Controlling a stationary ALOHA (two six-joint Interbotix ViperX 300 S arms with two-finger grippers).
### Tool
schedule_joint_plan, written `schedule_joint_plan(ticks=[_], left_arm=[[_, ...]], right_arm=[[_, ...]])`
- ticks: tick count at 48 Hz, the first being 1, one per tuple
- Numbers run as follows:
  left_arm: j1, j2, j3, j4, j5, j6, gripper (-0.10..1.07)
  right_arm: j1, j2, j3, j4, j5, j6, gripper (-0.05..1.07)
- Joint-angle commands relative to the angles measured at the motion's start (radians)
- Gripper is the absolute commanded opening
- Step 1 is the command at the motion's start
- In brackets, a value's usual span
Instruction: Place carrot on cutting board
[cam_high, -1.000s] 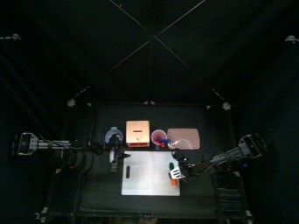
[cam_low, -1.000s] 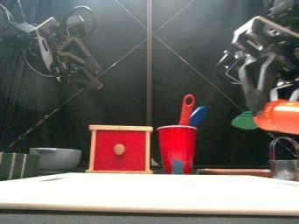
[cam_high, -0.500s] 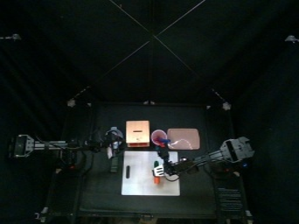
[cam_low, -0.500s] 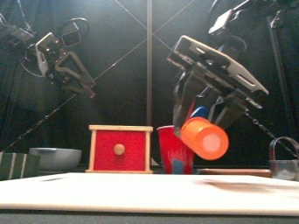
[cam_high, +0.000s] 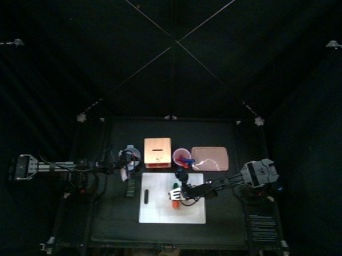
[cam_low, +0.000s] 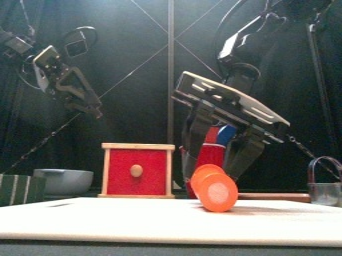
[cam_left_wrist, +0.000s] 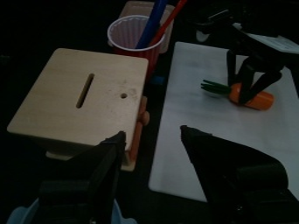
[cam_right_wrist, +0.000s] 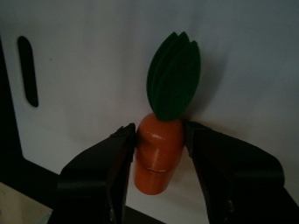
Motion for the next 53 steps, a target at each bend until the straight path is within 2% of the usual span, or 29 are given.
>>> schedule_joint_plan(ticks=[1, 9, 24, 33, 41, 45, 53], left_arm=[[-0.005, -0.003, -0.011, 0.0, 0.0, -0.002, 0.89], [-0.005, -0.003, -0.008, 0.0, 0.0, -0.002, 0.89], [-0.006, -0.003, -0.009, -0.009, -0.002, -0.005, 0.89], [-0.008, -0.003, -0.025, -0.049, -0.006, -0.005, 0.89], [-0.008, -0.003, -0.038, -0.055, -0.015, -0.003, 0.89], [-0.012, -0.003, -0.048, -0.058, -0.02, -0.005, 0.89], [-0.031, -0.002, -0.078, -0.057, -0.023, -0.005, 0.89]], right_arm=[[-0.009, -0.02, -0.011, -0.003, 0.003, -0.003, 0.85], [-0.008, -0.02, -0.009, -0.006, 0.005, -0.003, 0.95], [-0.002, -0.071, -0.02, -0.066, 0.049, 0.0, 0.96], [0.015, -0.135, -0.028, -0.15, 0.064, 0.009, 0.96], [0.069, -0.192, -0.018, -0.304, 0.107, 0.003, 0.96], [0.104, -0.233, 0.003, -0.382, 0.11, 0.015, 0.95], [0.166, -0.342, 0.075, -0.462, 0.104, -0.002, 0.95]])
